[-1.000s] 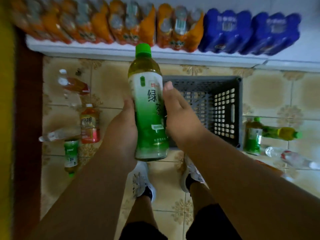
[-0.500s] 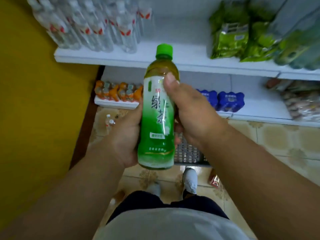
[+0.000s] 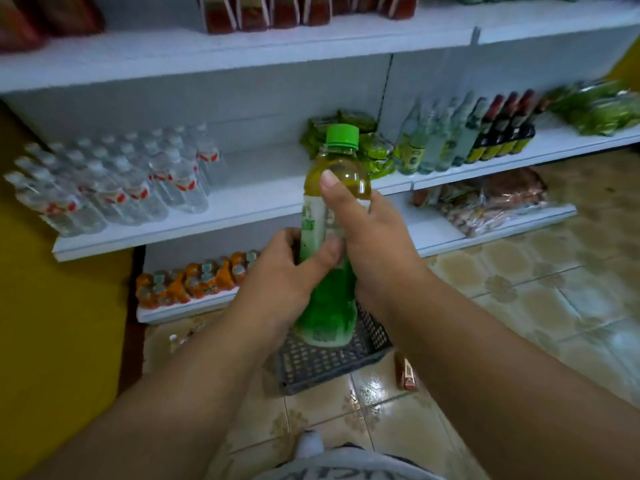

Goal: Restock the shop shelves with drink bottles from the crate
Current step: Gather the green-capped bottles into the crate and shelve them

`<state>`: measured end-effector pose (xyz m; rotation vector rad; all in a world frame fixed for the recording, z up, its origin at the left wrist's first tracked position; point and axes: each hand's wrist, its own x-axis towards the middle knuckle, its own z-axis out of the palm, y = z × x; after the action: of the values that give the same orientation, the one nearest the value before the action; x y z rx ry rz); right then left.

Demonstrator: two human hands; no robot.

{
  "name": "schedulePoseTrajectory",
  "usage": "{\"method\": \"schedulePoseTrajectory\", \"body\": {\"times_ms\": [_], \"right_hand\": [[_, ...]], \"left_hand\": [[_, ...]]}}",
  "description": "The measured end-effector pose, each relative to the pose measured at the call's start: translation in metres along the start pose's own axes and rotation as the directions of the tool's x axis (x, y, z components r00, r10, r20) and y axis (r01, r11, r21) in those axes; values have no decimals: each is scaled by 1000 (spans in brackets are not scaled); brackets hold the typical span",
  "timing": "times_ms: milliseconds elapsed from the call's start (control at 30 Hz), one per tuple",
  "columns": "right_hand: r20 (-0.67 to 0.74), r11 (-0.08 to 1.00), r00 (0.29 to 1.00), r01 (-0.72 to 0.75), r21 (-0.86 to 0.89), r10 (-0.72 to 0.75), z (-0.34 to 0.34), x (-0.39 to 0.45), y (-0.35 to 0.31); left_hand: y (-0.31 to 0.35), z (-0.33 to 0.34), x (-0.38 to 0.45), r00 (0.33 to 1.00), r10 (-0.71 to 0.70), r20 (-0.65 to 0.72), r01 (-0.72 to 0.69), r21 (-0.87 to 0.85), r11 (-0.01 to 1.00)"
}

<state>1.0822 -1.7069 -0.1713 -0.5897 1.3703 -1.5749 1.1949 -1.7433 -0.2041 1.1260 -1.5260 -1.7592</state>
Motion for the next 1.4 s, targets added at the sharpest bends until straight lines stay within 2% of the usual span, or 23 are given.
{"method": "schedulePoseTrajectory", "body": {"times_ms": [67, 133, 200, 267, 367, 467, 533, 667, 767, 933, 1033, 1167, 1333, 1400], "right_hand": [[128, 988, 992, -30, 149, 11, -13, -12, -14], [224, 970, 974, -98, 224, 47, -31, -22, -29], [258, 954, 963, -146, 260, 77, -52, -32, -43], [204, 962, 978, -104, 254, 52, -78, -42, -53], [-13, 984, 1000, 19, 174, -18, -122, -62, -61], [-222, 977, 960, 136, -165, -171, -173, -84, -70], [-248, 937, 929, 201, -287, -275, -218, -100, -81], [-173, 898, 937, 220, -380, -302, -287, -121, -101], [-104, 827, 921, 281, -487, -374, -329, -132, -123], [-11, 779, 933, 295, -553, -361, -364, -123, -176], [19, 744, 913, 345, -573, -408, -367, -103, -197], [-24, 707, 868, 387, -592, -495, -377, -68, -218], [-115, 656, 821, 352, -668, -559, -411, -34, -248], [-150, 670, 806, 356, -651, -573, -427, -21, -256]], "left_hand": [[3, 5, -4, 986, -10, 164, 34, -142, 989], [4, 15, -10, 937, -36, 347, 139, -279, 950], [8, 34, -18, 870, -43, 491, 214, -298, 930], [12, 62, -22, 832, -28, 554, 181, -224, 958], [15, 112, -30, 873, -40, 487, 49, -4, 999], [12, 172, -42, 953, 24, 303, -116, 288, 951], [6, 227, -53, 968, 124, 216, -194, 343, 919], [-7, 314, -75, 965, 222, 137, -248, 227, 942], [-4, 363, -88, 956, 282, 78, -293, 225, 929], [3, 409, -89, 940, 342, 11, -337, 201, 920], [13, 425, -70, 913, 406, -34, -393, 191, 900], [28, 449, -28, 881, 471, -36, -460, 157, 874], [46, 492, 24, 843, 535, 56, -537, 58, 841], [51, 508, 42, 831, 549, 88, -553, 30, 833]]}}
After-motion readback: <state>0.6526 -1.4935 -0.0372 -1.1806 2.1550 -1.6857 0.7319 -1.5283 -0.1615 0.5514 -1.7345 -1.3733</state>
